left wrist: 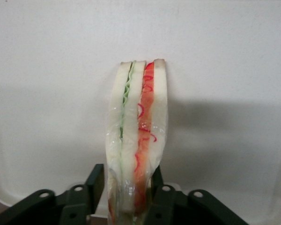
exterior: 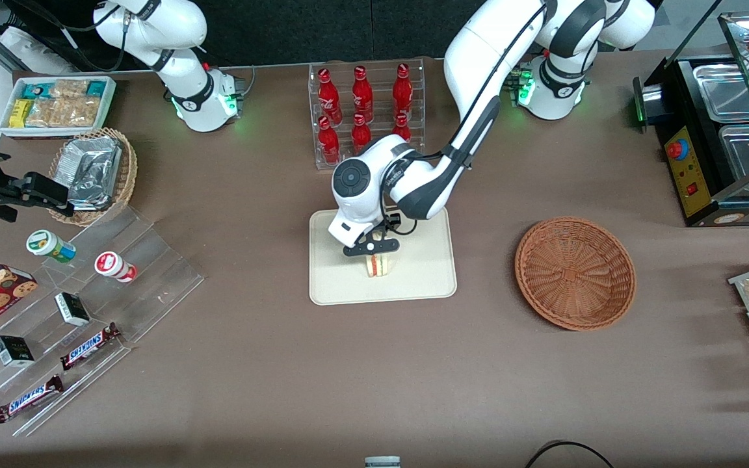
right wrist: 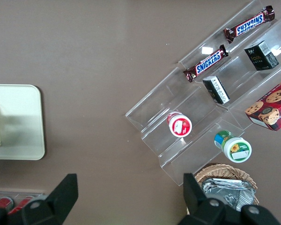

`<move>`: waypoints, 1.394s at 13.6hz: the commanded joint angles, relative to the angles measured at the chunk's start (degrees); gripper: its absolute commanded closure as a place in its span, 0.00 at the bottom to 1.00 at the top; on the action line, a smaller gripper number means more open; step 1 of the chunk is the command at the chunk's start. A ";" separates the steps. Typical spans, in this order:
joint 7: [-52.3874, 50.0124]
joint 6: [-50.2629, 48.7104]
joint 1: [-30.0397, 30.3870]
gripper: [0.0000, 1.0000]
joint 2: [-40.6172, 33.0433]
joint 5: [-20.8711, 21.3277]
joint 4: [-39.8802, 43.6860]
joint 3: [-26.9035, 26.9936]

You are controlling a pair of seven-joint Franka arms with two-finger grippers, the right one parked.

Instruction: Place sandwich from basket to tray

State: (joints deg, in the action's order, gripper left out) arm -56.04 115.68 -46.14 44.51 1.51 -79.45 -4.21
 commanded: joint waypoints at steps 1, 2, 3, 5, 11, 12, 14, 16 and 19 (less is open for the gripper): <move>-1.70 -3.79 -0.70 0.00 -0.91 0.86 2.11 1.22; -1.79 -4.76 -0.53 0.00 -2.31 0.78 2.02 1.22; -1.87 -6.07 -0.26 0.00 -3.80 0.51 2.11 1.48; -5.36 -9.76 0.44 0.00 -7.14 0.95 2.54 2.10; -5.40 -24.07 7.36 0.00 -21.54 0.16 3.86 5.35; -3.39 -27.41 8.69 0.00 -24.27 0.16 3.78 5.35; 3.80 -34.00 12.72 0.00 -28.84 0.16 3.08 5.35; 9.69 -36.22 16.15 0.00 -32.36 0.60 0.28 5.35; 20.85 -37.28 22.40 0.00 -37.81 0.60 -4.30 5.35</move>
State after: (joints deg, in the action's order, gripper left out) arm -41.43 78.69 -27.02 11.28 1.70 -78.61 1.79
